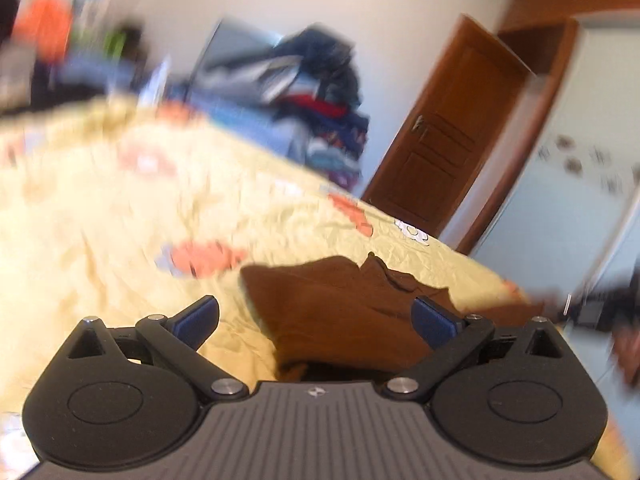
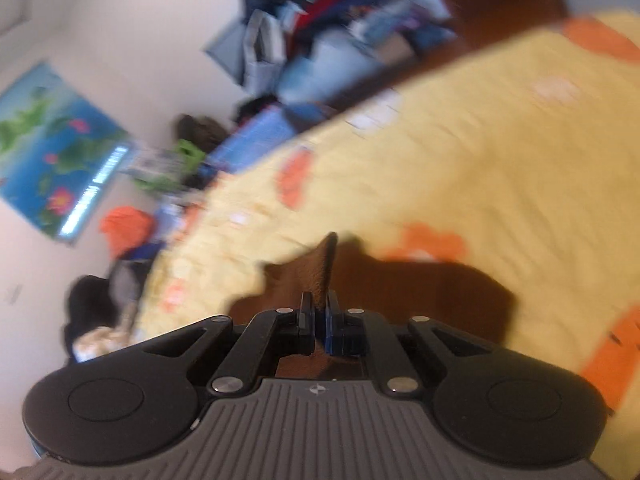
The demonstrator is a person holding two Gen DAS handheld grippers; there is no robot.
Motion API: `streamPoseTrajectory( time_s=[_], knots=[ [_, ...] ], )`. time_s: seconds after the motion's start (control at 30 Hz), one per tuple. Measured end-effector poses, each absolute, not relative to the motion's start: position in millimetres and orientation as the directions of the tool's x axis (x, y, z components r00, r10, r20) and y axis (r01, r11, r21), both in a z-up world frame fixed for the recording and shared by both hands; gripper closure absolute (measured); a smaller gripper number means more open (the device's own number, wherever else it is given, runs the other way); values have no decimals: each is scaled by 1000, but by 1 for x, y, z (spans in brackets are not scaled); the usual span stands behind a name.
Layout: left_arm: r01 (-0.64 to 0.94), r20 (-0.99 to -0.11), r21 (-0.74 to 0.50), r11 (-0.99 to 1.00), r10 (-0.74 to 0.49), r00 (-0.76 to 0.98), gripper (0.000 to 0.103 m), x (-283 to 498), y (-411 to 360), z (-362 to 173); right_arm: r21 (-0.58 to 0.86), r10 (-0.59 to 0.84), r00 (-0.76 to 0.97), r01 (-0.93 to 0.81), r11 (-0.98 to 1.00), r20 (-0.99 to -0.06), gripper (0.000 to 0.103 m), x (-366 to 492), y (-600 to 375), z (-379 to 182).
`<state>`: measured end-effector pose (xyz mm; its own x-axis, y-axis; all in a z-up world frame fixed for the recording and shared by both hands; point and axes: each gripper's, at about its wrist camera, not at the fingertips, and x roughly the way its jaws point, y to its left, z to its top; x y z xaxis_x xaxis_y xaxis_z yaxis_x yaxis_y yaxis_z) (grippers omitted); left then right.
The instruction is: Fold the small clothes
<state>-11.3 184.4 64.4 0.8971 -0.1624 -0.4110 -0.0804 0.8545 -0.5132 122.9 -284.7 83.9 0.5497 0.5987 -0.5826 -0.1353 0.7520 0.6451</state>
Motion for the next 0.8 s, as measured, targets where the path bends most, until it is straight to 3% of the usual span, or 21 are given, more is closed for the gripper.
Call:
streamPoseTrajectory(
  time_s=[0.17, 0.23, 0.37, 0.4, 0.43, 0.47, 0.57, 0.7, 0.77, 0.8],
  knots=[
    [-191, -450, -745, 639, -270, 851, 0, 36, 226, 36, 684, 616, 577, -130, 717, -536, 91, 114, -293, 75],
    [-226, -473, -763, 605, -286, 833, 0, 50, 230, 25, 698, 614, 603, -129, 705, -509, 91, 115, -307, 81],
    [-229, -530, -715, 660, -298, 794, 3, 78, 219, 15, 645, 567, 573, -86, 759, -591, 91, 126, -324, 69],
    [-217, -542, -696, 685, -302, 784, 21, 85, 214, 17, 636, 560, 567, -82, 767, -604, 91, 127, -323, 65],
    [-206, -566, -667, 716, -307, 766, 78, 92, 208, 19, 634, 558, 568, -80, 769, -606, 91, 127, -323, 62],
    [-211, -607, -622, 754, -294, 739, 100, 101, 202, 21, 642, 562, 574, -81, 763, -596, 91, 123, -325, 63],
    [-209, -664, -464, 861, -182, 725, 98, 110, 189, 35, 661, 567, 601, -85, 746, -563, 91, 118, -333, 63],
    [-185, -709, -268, 945, -64, 702, 98, 115, 181, 39, 522, 454, 520, -17, 853, -724, 91, 127, -327, 23],
    [-170, -715, -215, 962, -36, 698, 98, 114, 176, 34, 538, 466, 536, -26, 842, -704, 91, 121, -326, 14],
    [-150, -707, -212, 966, -45, 706, 98, 110, 174, 33, 561, 475, 552, -16, 828, -685, 83, 119, -327, 14]
  ],
)
